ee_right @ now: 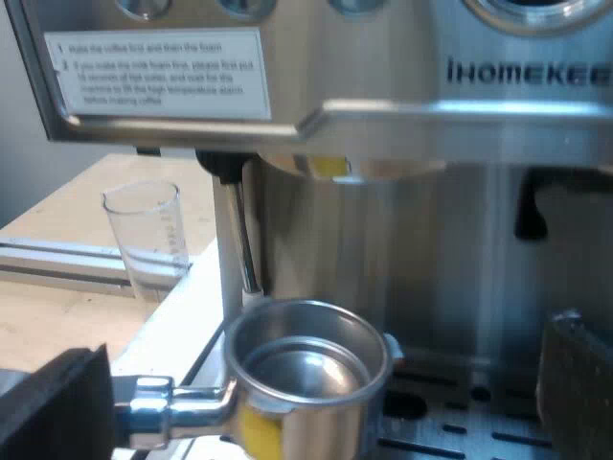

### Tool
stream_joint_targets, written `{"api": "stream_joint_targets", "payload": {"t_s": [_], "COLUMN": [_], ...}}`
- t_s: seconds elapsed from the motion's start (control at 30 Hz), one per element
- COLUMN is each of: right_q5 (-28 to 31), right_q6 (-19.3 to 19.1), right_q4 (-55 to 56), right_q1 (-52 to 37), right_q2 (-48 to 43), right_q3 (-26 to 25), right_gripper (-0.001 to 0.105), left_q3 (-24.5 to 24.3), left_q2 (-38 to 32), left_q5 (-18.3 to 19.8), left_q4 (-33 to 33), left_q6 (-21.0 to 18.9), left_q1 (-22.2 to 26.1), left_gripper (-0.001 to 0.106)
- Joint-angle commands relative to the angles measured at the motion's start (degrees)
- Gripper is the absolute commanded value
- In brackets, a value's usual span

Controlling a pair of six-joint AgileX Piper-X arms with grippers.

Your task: Put the handle in the coffee machine

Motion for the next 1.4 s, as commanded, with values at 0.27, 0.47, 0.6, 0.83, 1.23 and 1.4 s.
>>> {"api": "stream_joint_targets", "payload": {"t_s": [0.27,0.47,0.6,0.83,1.23,1.4], "right_q5": [0.46,6.58,8.23,7.95,7.36,7.36], "right_q6": [-8.85,-8.88,-8.88,-8.88,-8.88,-8.88], "right_q4": [-7.13,-7.13,-7.17,-7.44,-7.44,-7.44], "right_q1": [-0.34,-1.36,-1.33,-1.20,-1.20,-1.20], "right_q2": [4.61,9.42,11.12,11.12,11.12,11.12], "right_q3": [-3.89,-9.99,-12.04,-12.05,-12.05,-12.05], "right_gripper": [0.090,0.090,0.090,0.090,0.090,0.090], "left_q3": [-1.94,-2.55,-3.19,-6.34,-11.19,-11.19], "left_q2": [3.62,5.58,5.98,7.95,9.38,9.38], "left_q5": [7.06,7.04,7.04,8.13,9.91,10.10], "left_q4": [-2.38,-2.82,-2.82,-2.82,-3.33,-3.52], "left_q6": [-2.81,-3.23,-3.23,-3.66,-2.75,-2.68], "left_q1": [-0.12,-0.12,-0.12,-0.12,-3.37,-4.47], "left_gripper": [0.000,0.000,0.000,0.000,0.000,0.000]}}
